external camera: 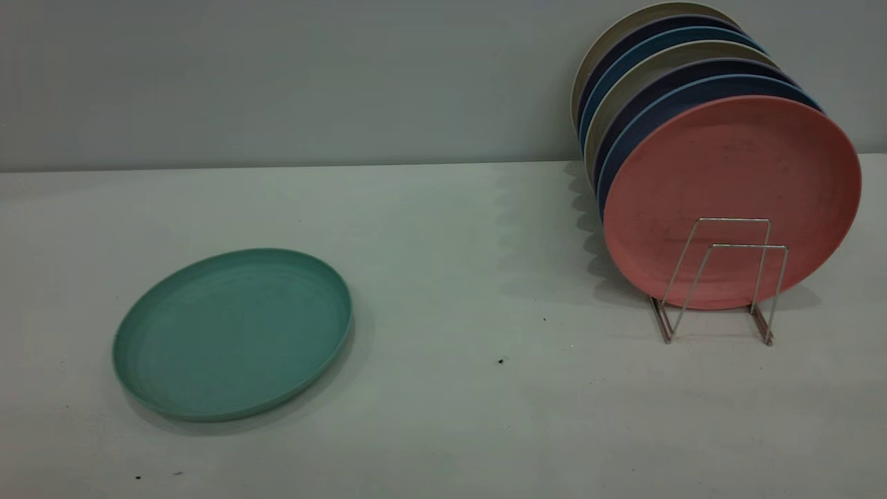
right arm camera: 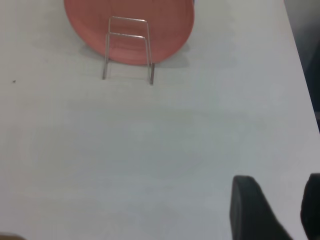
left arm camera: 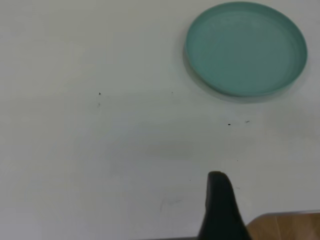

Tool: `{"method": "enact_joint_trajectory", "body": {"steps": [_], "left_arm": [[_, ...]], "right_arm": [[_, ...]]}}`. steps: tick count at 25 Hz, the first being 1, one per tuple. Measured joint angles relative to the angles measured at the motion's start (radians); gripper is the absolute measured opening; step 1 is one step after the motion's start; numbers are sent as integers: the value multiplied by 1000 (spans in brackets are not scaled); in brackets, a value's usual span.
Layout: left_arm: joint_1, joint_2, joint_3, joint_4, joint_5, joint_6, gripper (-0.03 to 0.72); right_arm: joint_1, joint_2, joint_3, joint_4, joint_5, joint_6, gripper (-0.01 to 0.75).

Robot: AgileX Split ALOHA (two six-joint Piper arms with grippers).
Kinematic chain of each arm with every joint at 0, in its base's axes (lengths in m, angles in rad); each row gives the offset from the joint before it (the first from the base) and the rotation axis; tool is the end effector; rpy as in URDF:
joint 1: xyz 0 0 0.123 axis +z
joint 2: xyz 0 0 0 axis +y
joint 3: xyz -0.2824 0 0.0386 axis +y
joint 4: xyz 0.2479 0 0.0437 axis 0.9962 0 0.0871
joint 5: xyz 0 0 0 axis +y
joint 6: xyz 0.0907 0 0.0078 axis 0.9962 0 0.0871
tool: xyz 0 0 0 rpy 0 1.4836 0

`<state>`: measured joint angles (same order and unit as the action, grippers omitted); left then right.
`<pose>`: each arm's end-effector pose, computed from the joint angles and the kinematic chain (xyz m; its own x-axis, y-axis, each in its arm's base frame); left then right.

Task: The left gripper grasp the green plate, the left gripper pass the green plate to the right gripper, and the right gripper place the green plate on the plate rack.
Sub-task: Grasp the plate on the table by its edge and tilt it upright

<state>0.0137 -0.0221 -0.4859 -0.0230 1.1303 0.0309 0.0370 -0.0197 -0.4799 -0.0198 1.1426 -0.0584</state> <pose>-0.0096 -0.0020 0.2676 -0.5096 0.0141 -0.8603 0.0149 0.9999 0.0075 -0.0091 -0.0020 0.2650 -0.5246 -0.0860 -0.8470 -0.0567 0.9962 -0.0660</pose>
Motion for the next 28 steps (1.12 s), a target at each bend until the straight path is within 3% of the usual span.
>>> {"method": "enact_joint_trajectory", "body": {"steps": [21, 28], "left_arm": [[0, 0, -1, 0, -2, 0, 526], [0, 24, -16, -3, -247, -11, 526]], "right_arm": [[0, 0, 0, 0, 0, 0, 267], [0, 0, -1, 0, -15, -33, 267]]}}
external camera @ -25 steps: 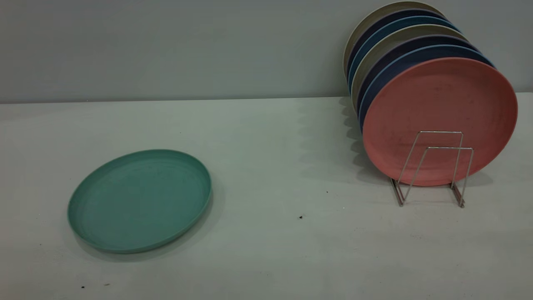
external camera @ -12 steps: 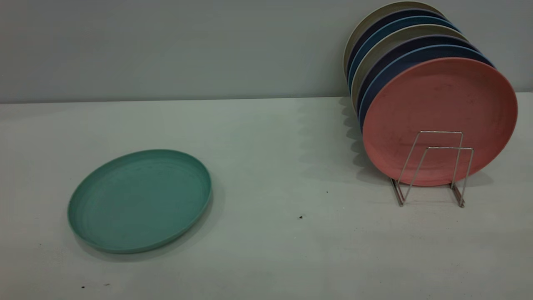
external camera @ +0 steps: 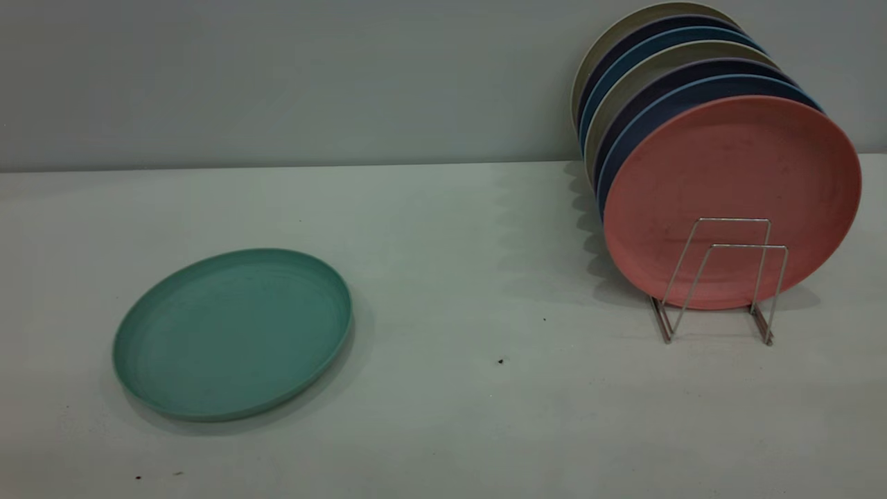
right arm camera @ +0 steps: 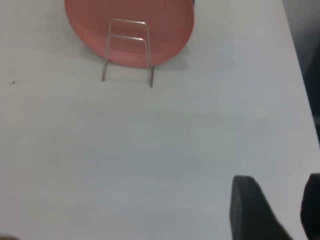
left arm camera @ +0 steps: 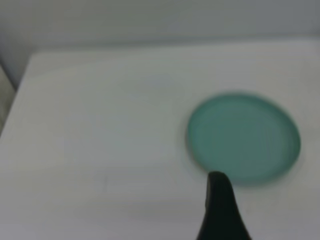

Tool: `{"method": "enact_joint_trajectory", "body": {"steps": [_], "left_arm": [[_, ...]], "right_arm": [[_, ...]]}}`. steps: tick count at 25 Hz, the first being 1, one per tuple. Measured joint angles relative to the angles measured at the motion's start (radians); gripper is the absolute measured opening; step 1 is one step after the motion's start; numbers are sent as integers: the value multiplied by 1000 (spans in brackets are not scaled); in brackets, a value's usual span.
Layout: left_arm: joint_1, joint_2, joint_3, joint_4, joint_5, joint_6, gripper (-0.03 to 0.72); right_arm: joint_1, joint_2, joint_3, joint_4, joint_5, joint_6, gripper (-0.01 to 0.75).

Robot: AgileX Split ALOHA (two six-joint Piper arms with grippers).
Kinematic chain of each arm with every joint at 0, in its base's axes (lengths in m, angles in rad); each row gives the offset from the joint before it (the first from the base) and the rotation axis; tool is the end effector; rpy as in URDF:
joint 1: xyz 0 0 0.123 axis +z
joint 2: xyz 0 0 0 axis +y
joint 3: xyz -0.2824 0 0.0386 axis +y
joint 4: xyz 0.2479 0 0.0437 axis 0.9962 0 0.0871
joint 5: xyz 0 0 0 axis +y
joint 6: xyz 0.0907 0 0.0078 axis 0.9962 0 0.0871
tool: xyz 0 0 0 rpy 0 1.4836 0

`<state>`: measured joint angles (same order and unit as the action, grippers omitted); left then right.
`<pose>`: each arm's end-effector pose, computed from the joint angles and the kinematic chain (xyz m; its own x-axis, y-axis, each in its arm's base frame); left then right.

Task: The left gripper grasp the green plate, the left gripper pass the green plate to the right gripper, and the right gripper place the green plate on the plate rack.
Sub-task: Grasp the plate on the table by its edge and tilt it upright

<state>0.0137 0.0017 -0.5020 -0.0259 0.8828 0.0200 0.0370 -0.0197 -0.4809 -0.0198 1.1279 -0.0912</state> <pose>0.0013 -0.0018 0.2927 -0.2908 -0.0004 -0.9568 0.0065 1.0000 -0.0024 -0.0085 -0.0019 0.2664 -0.5091 -0.1184 -0.8525 -0.0727 0.9929 -0.0945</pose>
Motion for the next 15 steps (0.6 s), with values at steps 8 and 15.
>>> {"method": "enact_joint_trajectory", "body": {"steps": [8, 15], "left_arm": [[0, 390, -2, -32, -157, -91, 520], [0, 877, -2, -290, -336, 68, 520]], "right_arm": [[0, 96, -12, 89, -102, -34, 293], [0, 323, -13, 226, -240, -126, 364]]}}
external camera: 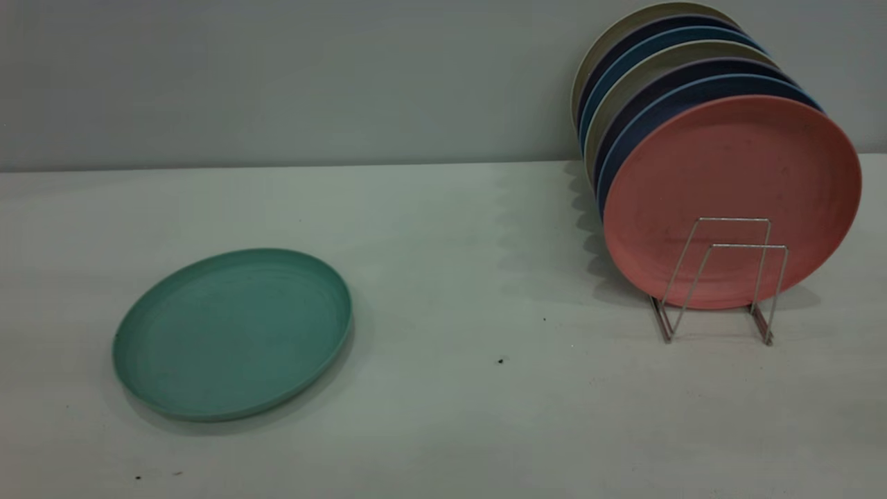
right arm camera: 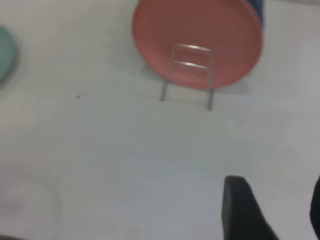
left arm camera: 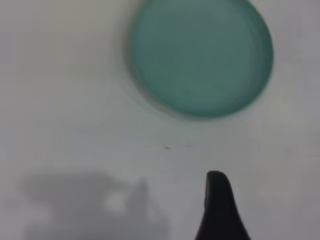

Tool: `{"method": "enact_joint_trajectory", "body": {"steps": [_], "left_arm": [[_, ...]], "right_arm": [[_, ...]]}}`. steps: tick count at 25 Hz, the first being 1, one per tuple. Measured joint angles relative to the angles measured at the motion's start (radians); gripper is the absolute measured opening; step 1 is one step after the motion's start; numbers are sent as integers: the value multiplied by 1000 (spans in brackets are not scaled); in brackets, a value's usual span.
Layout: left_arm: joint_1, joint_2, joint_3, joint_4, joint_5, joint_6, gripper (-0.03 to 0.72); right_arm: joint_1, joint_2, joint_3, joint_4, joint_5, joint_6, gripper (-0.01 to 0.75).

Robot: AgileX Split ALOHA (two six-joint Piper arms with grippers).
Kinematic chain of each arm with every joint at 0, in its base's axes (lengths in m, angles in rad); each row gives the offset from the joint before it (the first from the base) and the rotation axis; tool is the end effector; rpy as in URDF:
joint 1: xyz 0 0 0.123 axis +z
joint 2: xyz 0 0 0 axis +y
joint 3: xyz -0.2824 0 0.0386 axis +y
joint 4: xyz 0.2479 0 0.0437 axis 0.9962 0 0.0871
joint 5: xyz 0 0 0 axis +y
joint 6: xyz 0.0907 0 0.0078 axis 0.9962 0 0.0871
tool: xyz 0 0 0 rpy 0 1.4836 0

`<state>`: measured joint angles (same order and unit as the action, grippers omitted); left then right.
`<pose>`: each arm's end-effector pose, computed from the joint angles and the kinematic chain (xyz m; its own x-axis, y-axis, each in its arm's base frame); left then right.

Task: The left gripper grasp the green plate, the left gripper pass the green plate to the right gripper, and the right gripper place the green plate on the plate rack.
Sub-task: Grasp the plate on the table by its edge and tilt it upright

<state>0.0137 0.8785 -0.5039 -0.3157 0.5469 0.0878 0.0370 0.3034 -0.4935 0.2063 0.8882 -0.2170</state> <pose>0.1581 -0.0126 0.2497 -0.7312 -0.1909 -0.6549 -0.0370 0.9698 -0.2413 0.0507 0.0164 0.2831 -0.5482 -0.1049 -0.8298 -0.2153 0.9764 0.0188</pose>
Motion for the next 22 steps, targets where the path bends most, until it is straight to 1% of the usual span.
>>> {"method": "enact_joint_trajectory", "body": {"steps": [2, 4, 9, 11, 14, 18, 22], "left_arm": [[0, 117, 0, -110, -82, 104, 520], [0, 230, -7, -209, -141, 204, 520], [1, 475, -88, -431, -199, 443, 520], [14, 579, -135, -499, -204, 520, 520], [59, 720, -216, -602, -199, 627, 520], [151, 878, -304, -736, -135, 761, 520], [222, 995, -323, -811, -97, 832, 519]], "right_arm": [[0, 75, 0, 34, -37, -24, 367], [0, 151, 0, 70, -69, -53, 367], [0, 292, 0, 163, -121, -163, 367], [0, 329, 0, 192, -130, -205, 367], [0, 353, 0, 228, -143, -253, 367], [0, 354, 0, 246, -152, -277, 369], [0, 354, 0, 250, -153, -280, 370]]}}
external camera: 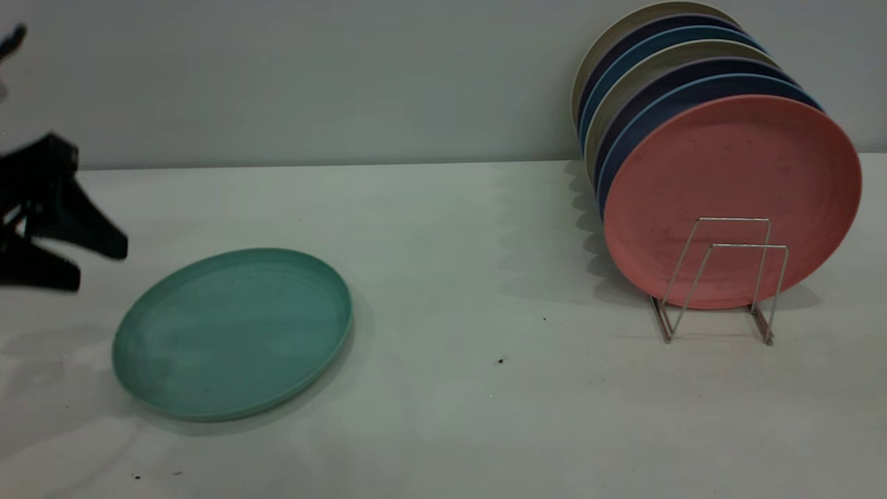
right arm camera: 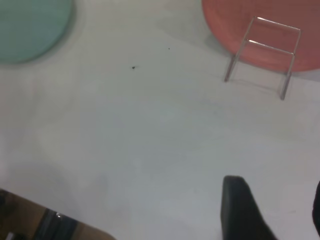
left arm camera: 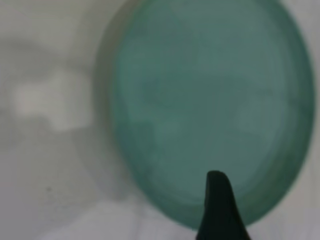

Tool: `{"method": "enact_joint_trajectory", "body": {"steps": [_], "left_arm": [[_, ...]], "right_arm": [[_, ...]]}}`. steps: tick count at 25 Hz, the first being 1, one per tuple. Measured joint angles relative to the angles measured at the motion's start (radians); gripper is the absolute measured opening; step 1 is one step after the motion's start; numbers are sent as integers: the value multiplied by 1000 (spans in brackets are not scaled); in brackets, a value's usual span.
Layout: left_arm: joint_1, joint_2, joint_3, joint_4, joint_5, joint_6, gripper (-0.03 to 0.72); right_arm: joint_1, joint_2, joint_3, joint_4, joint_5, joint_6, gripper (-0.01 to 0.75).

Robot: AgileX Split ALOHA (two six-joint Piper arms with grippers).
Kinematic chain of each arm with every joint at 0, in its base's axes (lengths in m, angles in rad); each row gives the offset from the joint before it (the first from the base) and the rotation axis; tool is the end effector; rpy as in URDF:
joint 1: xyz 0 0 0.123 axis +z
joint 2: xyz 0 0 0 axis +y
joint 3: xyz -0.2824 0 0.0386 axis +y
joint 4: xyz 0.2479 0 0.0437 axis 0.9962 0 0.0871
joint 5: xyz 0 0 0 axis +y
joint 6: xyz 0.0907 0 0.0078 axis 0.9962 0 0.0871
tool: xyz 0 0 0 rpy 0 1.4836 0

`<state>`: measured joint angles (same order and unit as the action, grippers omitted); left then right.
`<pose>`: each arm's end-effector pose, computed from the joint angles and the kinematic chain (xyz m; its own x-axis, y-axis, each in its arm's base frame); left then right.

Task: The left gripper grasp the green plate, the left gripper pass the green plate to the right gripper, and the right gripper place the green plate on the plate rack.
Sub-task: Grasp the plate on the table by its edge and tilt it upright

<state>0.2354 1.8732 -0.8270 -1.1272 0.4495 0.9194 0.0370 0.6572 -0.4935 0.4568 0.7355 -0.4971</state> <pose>0.3157 0.0389 0.1116 -0.8700 -0.3649 -0.3315 -0.2098 0.8825 -0.4208 0.1137 0.0312 0.2689 -0.6432 -0.1644 -0.7479 -0.3484 0.9326 0.0946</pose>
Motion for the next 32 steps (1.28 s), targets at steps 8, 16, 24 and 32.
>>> {"method": "enact_joint_trajectory", "body": {"steps": [8, 16, 24, 32], "left_arm": [[23, 143, -5, -42, -19, 52, 518], [23, 239, -9, -117, -58, 95, 518], [23, 348, -9, -409, -15, 363, 447], [23, 369, -9, -500, 9, 460, 114]], "right_arm": [[0, 0, 0, 6, -4, 0, 371], [0, 0, 0, 10, -9, -1, 371], [0, 0, 0, 11, -20, -1, 371], [0, 0, 0, 39, -23, 0, 371]]}}
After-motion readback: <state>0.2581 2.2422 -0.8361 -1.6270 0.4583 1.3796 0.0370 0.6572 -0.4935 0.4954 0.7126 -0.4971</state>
